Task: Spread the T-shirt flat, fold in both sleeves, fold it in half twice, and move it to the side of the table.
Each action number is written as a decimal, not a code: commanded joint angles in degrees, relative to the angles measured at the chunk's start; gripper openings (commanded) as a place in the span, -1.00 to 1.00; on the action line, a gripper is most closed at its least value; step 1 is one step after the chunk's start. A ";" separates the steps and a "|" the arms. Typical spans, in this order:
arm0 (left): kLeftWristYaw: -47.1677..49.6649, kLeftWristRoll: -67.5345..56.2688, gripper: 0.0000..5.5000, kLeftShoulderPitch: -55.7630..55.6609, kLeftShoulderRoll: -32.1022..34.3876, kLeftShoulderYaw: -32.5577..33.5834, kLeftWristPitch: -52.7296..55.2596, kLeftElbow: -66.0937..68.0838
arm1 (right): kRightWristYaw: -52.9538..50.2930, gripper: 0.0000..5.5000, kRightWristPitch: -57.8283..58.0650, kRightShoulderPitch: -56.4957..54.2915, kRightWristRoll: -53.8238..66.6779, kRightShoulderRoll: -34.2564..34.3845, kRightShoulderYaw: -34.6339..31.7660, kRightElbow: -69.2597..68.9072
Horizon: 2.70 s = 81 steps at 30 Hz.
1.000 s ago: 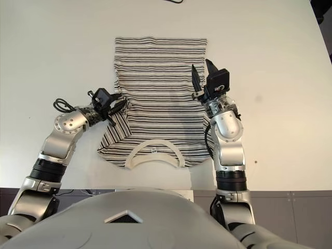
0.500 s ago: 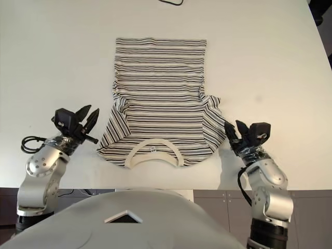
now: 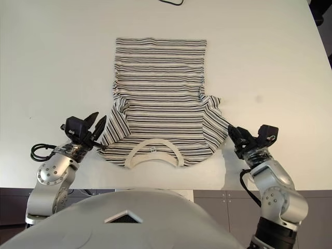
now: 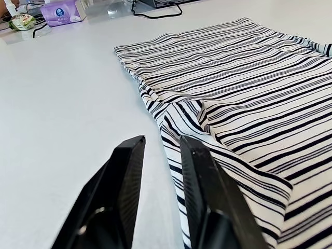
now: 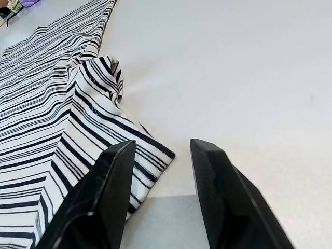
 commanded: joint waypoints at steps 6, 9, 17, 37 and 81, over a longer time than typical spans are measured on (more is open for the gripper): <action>-0.35 0.45 -0.55 -0.73 0.42 -0.03 1.04 -0.06 | -0.60 -0.51 -1.02 1.21 -5.27 -0.30 3.99 1.05; -0.50 0.42 -0.55 -0.78 0.54 0.14 1.18 0.03 | -1.11 -0.71 -0.87 1.42 -5.02 0.35 3.71 0.98; -0.53 0.46 -0.55 -0.94 0.37 0.31 1.37 0.20 | -2.31 -0.95 -2.59 -1.60 -5.85 0.33 3.06 1.61; -0.17 0.86 -0.55 -0.32 0.24 0.83 1.14 0.04 | 6.66 -0.78 -7.72 -0.42 -6.21 -2.41 2.31 1.25; -0.46 1.29 -0.55 -0.49 0.45 0.03 1.53 -0.01 | 3.91 -0.95 -3.53 -1.74 0.84 0.62 1.64 -0.82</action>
